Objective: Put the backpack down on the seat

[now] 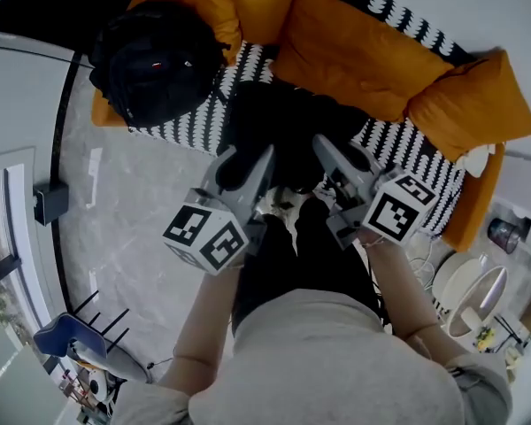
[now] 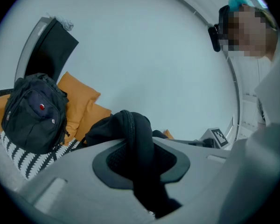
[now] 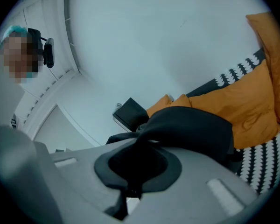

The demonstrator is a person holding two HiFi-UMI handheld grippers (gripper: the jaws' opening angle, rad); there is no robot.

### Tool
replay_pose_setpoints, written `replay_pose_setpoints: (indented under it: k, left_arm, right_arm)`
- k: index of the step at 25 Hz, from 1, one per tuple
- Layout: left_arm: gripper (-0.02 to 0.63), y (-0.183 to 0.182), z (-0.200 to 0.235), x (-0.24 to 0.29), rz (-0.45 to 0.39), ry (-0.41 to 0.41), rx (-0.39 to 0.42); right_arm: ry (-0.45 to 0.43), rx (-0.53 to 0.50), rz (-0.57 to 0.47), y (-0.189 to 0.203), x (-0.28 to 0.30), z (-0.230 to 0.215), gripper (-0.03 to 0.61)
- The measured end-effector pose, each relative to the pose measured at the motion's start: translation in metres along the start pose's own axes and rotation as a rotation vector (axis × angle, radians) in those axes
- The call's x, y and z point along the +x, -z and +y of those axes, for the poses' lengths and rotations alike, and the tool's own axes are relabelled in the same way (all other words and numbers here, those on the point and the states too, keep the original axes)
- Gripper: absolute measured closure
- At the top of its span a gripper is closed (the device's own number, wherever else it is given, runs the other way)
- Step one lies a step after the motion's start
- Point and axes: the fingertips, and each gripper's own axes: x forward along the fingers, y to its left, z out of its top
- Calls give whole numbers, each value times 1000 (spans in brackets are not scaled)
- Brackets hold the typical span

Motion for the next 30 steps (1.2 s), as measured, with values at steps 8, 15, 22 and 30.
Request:
replay_pose_setpoints:
  k: [8, 15, 22, 30]
  left_arm:
    - [517, 25, 39, 23, 49, -52, -23]
    - [517, 42, 64, 48, 71, -78, -17]
    - [518, 60, 93, 68, 95, -122, -16]
    - [517, 75, 127, 92, 105, -147, -33]
  right_arm:
    - [28, 61, 52, 9, 15, -51, 566]
    - [35, 78, 68, 16, 36, -85, 568]
    - [54, 116, 76, 25, 54, -122, 568]
    - [68, 109, 103, 32, 80, -157, 568]
